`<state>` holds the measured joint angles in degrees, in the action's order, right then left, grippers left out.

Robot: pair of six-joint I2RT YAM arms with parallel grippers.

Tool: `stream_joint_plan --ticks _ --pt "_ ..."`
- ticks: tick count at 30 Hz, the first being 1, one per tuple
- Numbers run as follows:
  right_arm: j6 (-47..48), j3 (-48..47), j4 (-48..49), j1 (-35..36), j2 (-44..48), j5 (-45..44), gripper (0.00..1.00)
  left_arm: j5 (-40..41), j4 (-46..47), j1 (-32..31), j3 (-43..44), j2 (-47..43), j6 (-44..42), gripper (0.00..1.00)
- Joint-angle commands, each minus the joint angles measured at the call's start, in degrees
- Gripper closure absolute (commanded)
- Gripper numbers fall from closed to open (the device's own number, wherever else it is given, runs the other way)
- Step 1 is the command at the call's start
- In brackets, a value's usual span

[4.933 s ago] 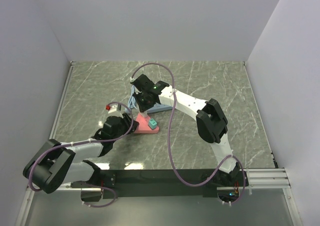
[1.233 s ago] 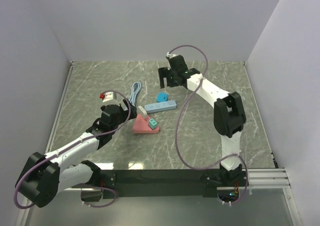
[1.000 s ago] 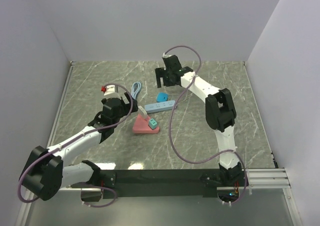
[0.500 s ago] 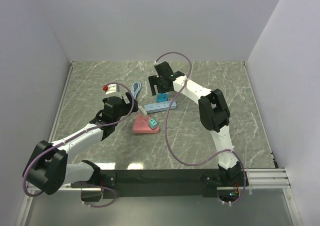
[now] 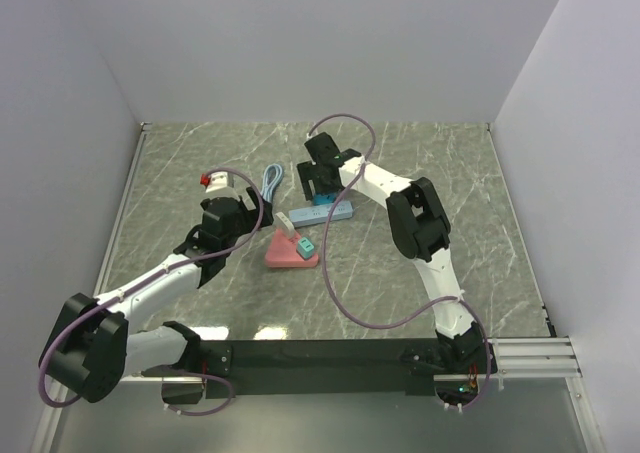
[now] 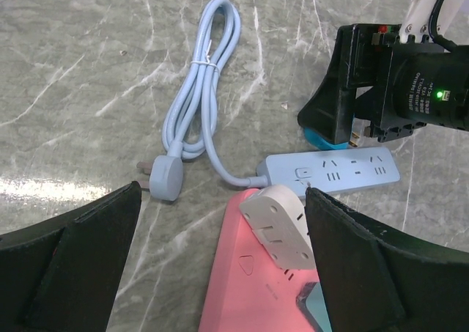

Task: Insert the plug

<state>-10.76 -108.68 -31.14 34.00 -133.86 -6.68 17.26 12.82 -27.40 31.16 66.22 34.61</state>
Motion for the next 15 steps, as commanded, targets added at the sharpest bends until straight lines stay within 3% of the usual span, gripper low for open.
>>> stream_joint_plan --ticks 1,4,8,10,11,14,15 --pt "0.6 0.3 -0.1 0.6 0.9 -0.4 0.13 -0.9 1.6 0.2 -0.3 -0.8 0.1 0.01" --pt "1.1 1.4 0.0 1.0 1.0 0.7 0.15 -1.3 1.6 0.2 -0.1 -0.3 0.0 0.01" --pt "1.6 0.1 -1.5 1.1 -0.7 2.1 0.49 -1.7 2.1 0.3 0.3 0.3 -0.2 0.01" --pt "1.7 -1.1 -2.3 1.0 -0.5 2.7 0.62 -3.0 4.0 0.3 0.1 0.1 -1.6 0.0" --pt "1.6 -1.4 -2.4 0.9 0.3 3.1 0.75 -4.2 5.5 0.3 -0.2 -0.2 -2.3 0.01" --pt "1.4 -3.3 -1.8 0.2 3.3 4.0 0.95 -8.1 11.3 0.3 -1.2 -0.9 -3.8 0.01" --pt "1.5 -4.0 -1.6 0.1 3.9 4.4 0.96 -9.1 12.0 0.2 -1.0 -0.9 -4.0 0.01"
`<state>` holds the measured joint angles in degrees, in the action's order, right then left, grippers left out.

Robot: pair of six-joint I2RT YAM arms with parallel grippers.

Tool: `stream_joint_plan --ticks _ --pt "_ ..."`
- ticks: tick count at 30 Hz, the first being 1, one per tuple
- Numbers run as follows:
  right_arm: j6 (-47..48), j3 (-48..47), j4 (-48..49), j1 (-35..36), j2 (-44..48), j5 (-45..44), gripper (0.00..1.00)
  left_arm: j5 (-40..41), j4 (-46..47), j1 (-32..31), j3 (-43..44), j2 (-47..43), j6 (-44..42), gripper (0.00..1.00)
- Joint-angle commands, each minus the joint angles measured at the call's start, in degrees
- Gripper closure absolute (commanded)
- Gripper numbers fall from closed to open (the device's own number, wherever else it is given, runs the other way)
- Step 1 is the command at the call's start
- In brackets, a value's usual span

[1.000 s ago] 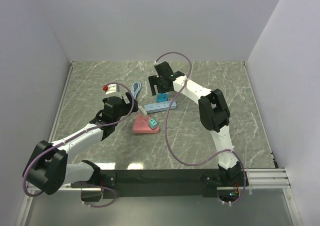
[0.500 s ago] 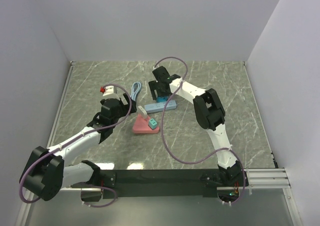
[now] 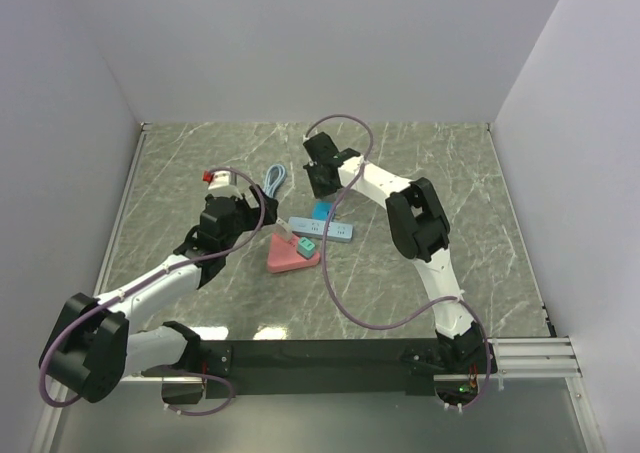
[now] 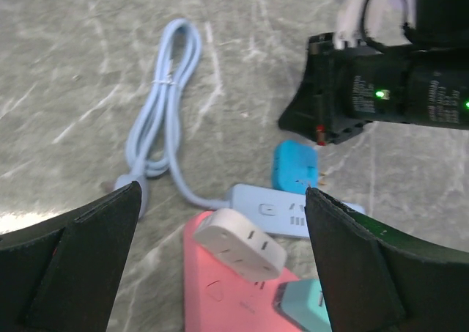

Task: Insert the plug

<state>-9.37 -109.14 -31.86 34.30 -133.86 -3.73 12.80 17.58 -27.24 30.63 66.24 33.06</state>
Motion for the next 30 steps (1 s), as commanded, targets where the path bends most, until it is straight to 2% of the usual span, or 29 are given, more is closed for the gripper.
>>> stream_joint_plan --ticks 1,4,5,6,9,11,13,19,26,30 --pt "0.3 -5.4 -1.4 -0.3 4.4 1.4 0.97 -4.9 7.6 0.1 0.1 -0.5 -2.6 0.01" --pt "1.1 -8.7 -4.1 -0.4 5.5 0.0 0.89 -6.1 7.7 0.1 1.4 0.6 -2.6 0.01" --pt "1.3 -8.3 -4.3 -0.5 6.8 -0.3 0.79 -6.5 7.9 0.1 1.4 0.7 -2.9 0.01" --pt "1.3 -7.1 -3.8 -0.5 7.8 -0.5 0.73 -6.8 8.1 0.1 1.4 0.9 -3.1 0.01" --pt "0.5 4.7 0.1 -0.3 13.1 -1.0 0.56 -7.8 9.0 0.0 1.2 1.6 -4.1 0.01" --pt "-0.7 9.2 1.8 -0.3 16.2 -2.2 0.45 -8.5 9.5 -0.1 0.7 2.2 -5.1 0.0" --pt "-1.4 13.2 1.9 -0.5 17.1 -5.1 0.4 -8.7 9.8 -0.3 0.4 2.7 -5.4 0.01" --pt "-5.2 24.2 5.4 -0.4 21.5 -10.2 0.39 -7.6 9.6 -0.4 -0.9 2.3 -4.8 0.0" --pt "-6.8 27.4 5.1 -0.3 19.8 -11.9 0.39 -7.4 9.1 -0.4 -1.3 1.5 -4.6 0.01" --pt "-6.8 29.6 4.3 0.5 20.2 -9.8 0.4 -6.8 8.0 -0.4 -1.4 0.0 -4.5 0.01"
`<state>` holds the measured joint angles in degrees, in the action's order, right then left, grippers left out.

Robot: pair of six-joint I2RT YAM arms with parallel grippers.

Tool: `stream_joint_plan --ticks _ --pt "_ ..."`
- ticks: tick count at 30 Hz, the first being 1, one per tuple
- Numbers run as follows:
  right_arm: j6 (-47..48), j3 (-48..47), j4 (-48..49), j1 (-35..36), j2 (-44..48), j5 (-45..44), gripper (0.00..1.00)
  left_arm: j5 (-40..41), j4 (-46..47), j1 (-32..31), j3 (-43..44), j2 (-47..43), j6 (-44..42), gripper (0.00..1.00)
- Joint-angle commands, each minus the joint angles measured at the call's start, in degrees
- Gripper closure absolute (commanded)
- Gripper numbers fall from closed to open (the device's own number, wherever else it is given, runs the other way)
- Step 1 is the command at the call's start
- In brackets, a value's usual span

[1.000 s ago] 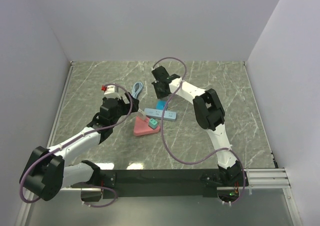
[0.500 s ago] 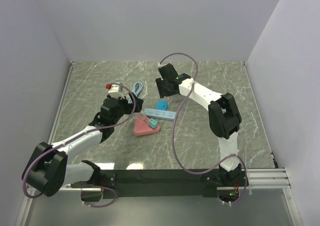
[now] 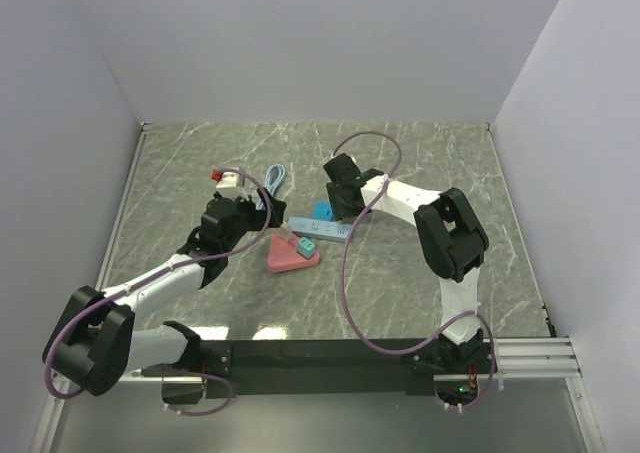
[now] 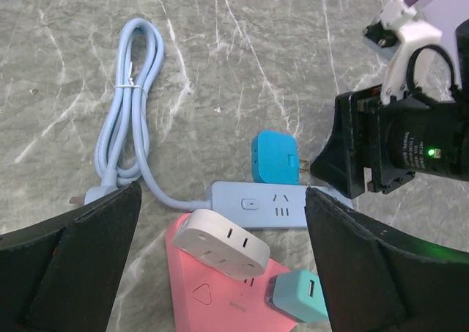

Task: Insert the plug

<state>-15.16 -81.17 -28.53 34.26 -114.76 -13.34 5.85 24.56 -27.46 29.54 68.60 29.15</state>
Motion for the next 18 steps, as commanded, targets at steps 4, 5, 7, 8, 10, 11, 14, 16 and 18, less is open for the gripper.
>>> stream_joint_plan --ticks 4,5,7,8,10,11,14,16,18 --pt "-0.7 4.3 1.5 2.6 3.9 6.6 0.41 0.9 0.2 -0.2 -0.4 -4.2 -0.3 0.01" --pt "-0.6 5.2 1.6 3.5 4.1 7.9 0.41 1.0 0.1 -0.2 -0.5 -4.3 -0.2 0.01" --pt "-0.5 6.2 1.4 4.8 4.5 10.1 0.42 1.3 -0.1 -0.2 -0.8 -5.1 -0.1 0.0" --pt "-0.6 6.7 1.1 5.4 4.7 10.4 0.42 1.4 -0.4 -0.1 -0.8 -5.3 -0.1 0.01" --pt "-0.6 8.6 0.7 7.5 5.9 10.9 0.42 1.5 -0.5 -0.1 -1.2 -6.1 0.0 0.01" --pt "-0.6 9.9 1.0 7.9 6.4 12.7 0.42 1.7 -0.6 -0.2 -1.2 -6.4 0.0 0.01" --pt "0.1 11.2 1.7 10.6 8.1 16.0 0.43 1.8 -0.7 -0.2 -1.4 -6.8 0.1 0.01" --pt "0.3 11.1 2.3 12.1 8.7 17.2 0.43 1.7 -0.7 -0.2 -1.4 -6.8 0.2 0.01" --pt "-0.1 10.7 2.7 12.2 9.1 15.7 0.43 1.6 -1.0 -0.2 -1.5 -6.8 0.3 0.01"
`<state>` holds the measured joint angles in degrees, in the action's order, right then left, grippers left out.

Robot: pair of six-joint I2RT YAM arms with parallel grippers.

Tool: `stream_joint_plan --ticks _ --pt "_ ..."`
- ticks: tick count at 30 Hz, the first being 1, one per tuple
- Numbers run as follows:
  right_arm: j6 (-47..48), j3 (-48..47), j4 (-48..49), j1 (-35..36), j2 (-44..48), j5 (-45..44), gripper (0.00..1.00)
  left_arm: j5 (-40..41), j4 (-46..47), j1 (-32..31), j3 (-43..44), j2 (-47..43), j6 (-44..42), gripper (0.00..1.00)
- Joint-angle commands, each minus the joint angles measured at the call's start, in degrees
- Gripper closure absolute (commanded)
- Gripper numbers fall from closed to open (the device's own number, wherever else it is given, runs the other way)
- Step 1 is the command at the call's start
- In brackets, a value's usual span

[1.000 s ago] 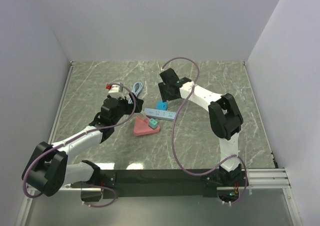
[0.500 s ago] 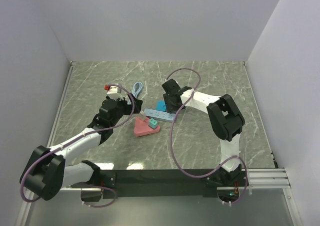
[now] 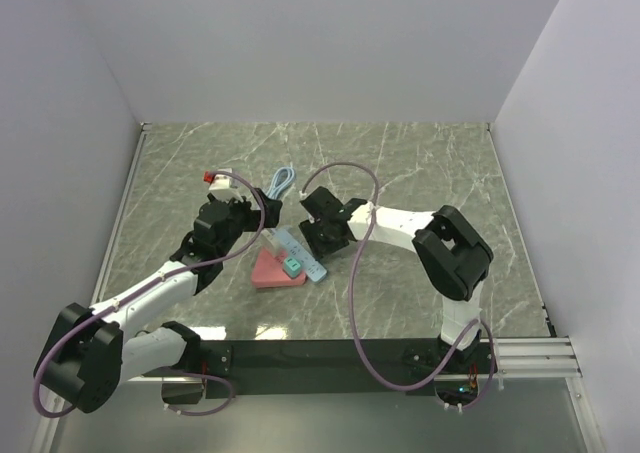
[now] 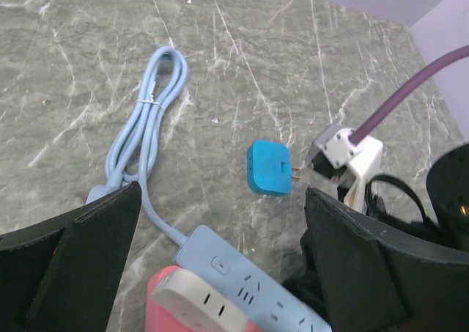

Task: Insert the plug

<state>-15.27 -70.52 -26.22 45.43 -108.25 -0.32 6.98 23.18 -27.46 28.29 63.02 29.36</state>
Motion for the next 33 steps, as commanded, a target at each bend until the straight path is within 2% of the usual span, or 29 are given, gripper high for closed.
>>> stream_joint_plan --ticks 1,5,8,11,12,15,17,26,33 --pt "0.1 -0.1 0.4 0.9 3.1 1.9 0.43 0.6 0.4 -0.2 -0.3 -1.3 0.2 0.01" --pt "3.1 -2.3 2.1 -1.4 6.5 -3.8 0.42 1.0 -0.1 -0.2 -0.4 -1.9 0.1 0.01" --pt "10.5 -3.7 6.1 -2.9 8.7 -4.8 0.38 1.5 -0.5 -0.2 -0.1 -2.0 -0.2 0.0" --pt "20.1 -5.4 9.2 -3.5 8.0 -5.1 0.3 2.2 -1.3 -0.2 0.3 -2.1 -0.5 0.01" --pt "23.2 -5.8 9.9 -4.2 6.8 -4.3 0.26 2.4 -1.5 -0.2 0.4 -2.0 -0.6 0.01" --pt "26.2 -7.1 12.9 -7.0 4.2 2.2 0.21 3.0 -2.2 -0.2 0.5 -2.0 -0.8 0.01" --pt "27.1 -8.0 14.2 -8.6 2.7 7.5 0.2 3.3 -2.5 -0.1 0.6 -2.0 -0.9 0.0" --pt "30.9 -9.4 18.9 -13.9 -3.1 17.4 0.19 3.7 -2.9 -0.1 0.8 -1.0 -1.1 0.01" --pt "32.2 -13.8 15.9 -15.1 -8.4 24.4 0.19 4.2 -2.9 -0.1 0.7 -0.1 -1.3 0.01"
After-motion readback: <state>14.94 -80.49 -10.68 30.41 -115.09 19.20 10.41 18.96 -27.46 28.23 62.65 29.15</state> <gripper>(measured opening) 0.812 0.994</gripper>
